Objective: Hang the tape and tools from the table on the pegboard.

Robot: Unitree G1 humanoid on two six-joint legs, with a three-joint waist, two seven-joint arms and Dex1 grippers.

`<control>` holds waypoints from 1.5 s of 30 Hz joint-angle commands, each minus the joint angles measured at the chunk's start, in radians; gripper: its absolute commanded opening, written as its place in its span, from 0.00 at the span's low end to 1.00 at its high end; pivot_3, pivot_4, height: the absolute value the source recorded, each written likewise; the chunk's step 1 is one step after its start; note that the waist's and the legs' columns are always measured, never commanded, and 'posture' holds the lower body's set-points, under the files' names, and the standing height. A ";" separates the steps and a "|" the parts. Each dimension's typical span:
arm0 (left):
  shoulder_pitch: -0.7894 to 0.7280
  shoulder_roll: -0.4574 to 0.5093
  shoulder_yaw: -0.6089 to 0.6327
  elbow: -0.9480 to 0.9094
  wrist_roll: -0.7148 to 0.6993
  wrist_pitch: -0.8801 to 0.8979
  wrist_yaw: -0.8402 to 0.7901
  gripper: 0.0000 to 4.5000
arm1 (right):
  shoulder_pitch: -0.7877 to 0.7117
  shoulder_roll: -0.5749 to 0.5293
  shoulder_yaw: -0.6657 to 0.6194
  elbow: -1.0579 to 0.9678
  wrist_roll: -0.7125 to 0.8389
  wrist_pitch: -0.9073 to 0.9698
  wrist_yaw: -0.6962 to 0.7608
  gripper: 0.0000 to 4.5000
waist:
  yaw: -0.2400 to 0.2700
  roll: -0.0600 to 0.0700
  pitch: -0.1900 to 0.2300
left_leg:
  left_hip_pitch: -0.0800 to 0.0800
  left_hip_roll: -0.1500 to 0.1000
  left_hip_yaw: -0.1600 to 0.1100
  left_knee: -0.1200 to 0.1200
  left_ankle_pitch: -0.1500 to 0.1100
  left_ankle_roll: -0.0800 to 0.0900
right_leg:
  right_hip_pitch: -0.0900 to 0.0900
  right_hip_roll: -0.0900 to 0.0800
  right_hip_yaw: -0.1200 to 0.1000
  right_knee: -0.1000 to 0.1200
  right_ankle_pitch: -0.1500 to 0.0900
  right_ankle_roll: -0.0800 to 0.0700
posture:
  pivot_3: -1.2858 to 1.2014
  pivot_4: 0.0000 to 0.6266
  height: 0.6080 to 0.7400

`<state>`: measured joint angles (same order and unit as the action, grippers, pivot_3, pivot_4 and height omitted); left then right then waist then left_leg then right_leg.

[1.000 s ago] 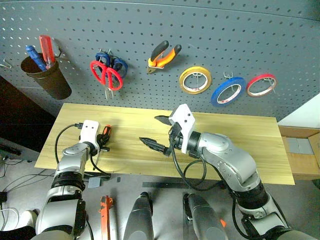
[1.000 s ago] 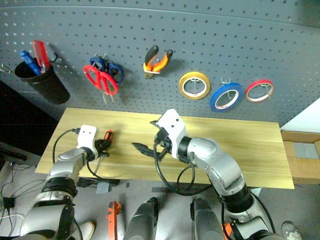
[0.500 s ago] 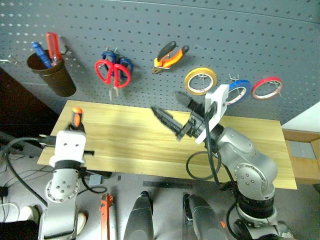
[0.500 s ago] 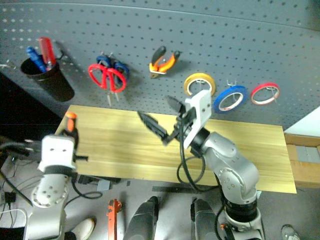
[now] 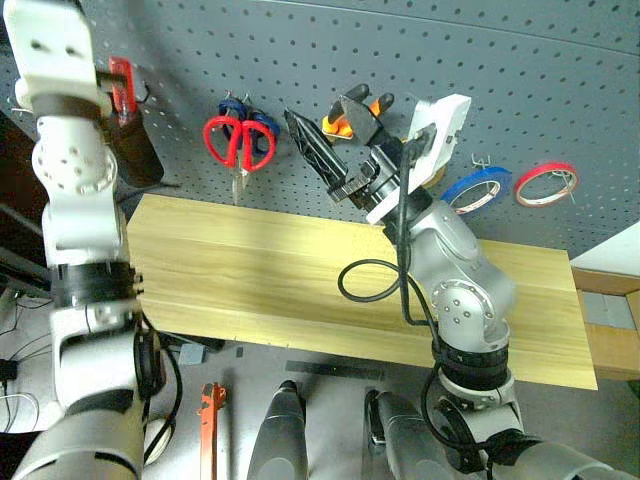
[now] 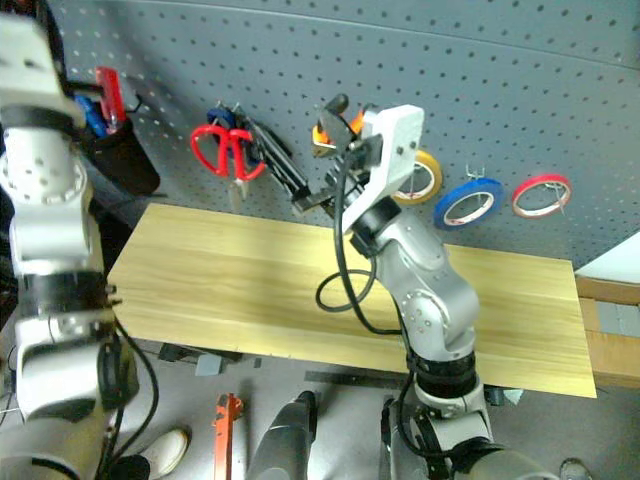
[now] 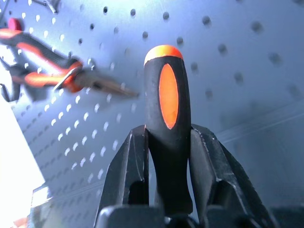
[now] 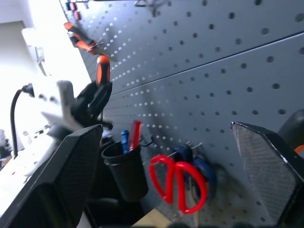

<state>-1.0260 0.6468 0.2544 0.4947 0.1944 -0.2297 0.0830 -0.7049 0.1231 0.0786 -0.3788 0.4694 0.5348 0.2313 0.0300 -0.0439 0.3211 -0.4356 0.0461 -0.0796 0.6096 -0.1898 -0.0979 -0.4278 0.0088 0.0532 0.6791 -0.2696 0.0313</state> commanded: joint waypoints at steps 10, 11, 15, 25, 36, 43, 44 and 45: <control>-0.121 0.050 -0.038 0.317 -0.015 -0.242 0.055 0.18 | 0.005 -0.019 0.011 -0.032 -0.017 -0.018 -0.033 1.00 | -0.012 0.001 0.001 | -0.008 0.002 0.000 0.001 0.001 0.000 | -0.012 -0.003 -0.010 0.003 0.000 -0.001 | 0.56 0.50 1.00; -0.100 0.049 -0.033 0.297 -0.019 -0.234 0.058 0.18 | 0.013 -0.022 0.012 -0.029 -0.016 -0.017 -0.033 1.00 | -0.012 0.001 0.001 | -0.008 0.001 0.001 0.001 0.001 0.000 | -0.012 -0.003 -0.010 0.003 0.000 -0.001 | 0.56 0.50 1.00; -0.042 0.047 -0.022 0.230 -0.031 -0.201 0.067 0.18 | 0.041 -0.026 0.027 -0.024 -0.016 -0.021 -0.035 1.00 | -0.010 0.001 0.001 | -0.009 0.001 0.000 0.002 0.001 0.000 | -0.012 -0.003 -0.010 0.004 0.000 -0.001 | 0.57 0.50 1.00; 0.024 0.073 -0.003 0.140 -0.062 -0.145 0.053 0.79 | 0.051 -0.042 0.027 -0.003 -0.021 -0.034 -0.026 1.00 | -0.008 0.001 0.001 | -0.010 0.001 -0.001 0.003 0.003 -0.003 | -0.012 -0.003 -0.011 0.004 0.001 -0.002 | 0.57 0.49 1.00; 0.051 0.052 0.020 0.069 -0.113 -0.083 0.041 1.00 | 0.052 -0.065 0.032 -0.006 -0.031 -0.046 -0.010 1.00 | -0.008 0.001 0.001 | -0.010 0.001 -0.001 0.003 0.004 -0.002 | -0.012 -0.003 -0.011 0.007 0.001 -0.002 | 0.57 0.49 1.00; 0.172 0.034 0.002 -0.317 -0.238 0.054 -0.150 1.00 | 0.165 -0.261 0.044 -0.175 0.015 -0.008 0.138 1.00 | -0.005 0.001 0.001 | -0.010 0.001 -0.002 0.004 0.004 -0.002 | -0.012 -0.003 -0.011 0.007 0.001 -0.002 | 0.57 0.50 1.00; 0.197 0.032 0.007 -0.387 -0.246 0.089 -0.158 1.00 | 0.193 -0.290 0.033 -0.206 0.028 -0.007 0.157 1.00 | -0.005 0.001 0.001 | -0.010 0.001 -0.002 0.004 0.004 -0.002 | -0.012 -0.004 -0.011 0.007 0.001 -0.002 | 0.57 0.50 1.00; 0.219 0.034 0.011 -0.453 -0.247 0.122 -0.165 1.00 | 0.221 -0.316 0.017 -0.234 0.044 -0.003 0.167 1.00 | -0.006 0.001 0.001 | -0.010 0.000 -0.002 0.004 0.004 -0.002 | -0.011 -0.004 -0.011 0.007 0.001 -0.002 | 0.57 0.50 1.00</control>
<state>-0.8190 0.6696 0.2470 0.1791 -0.0357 -0.1522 -0.0645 -0.5054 -0.1767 0.1182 -0.5196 0.4749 0.5329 0.3669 0.0240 -0.0433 0.3223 -0.4460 0.0465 -0.0810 0.6140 -0.1857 -0.1000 -0.4389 0.0045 0.0428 0.6856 -0.2684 0.0292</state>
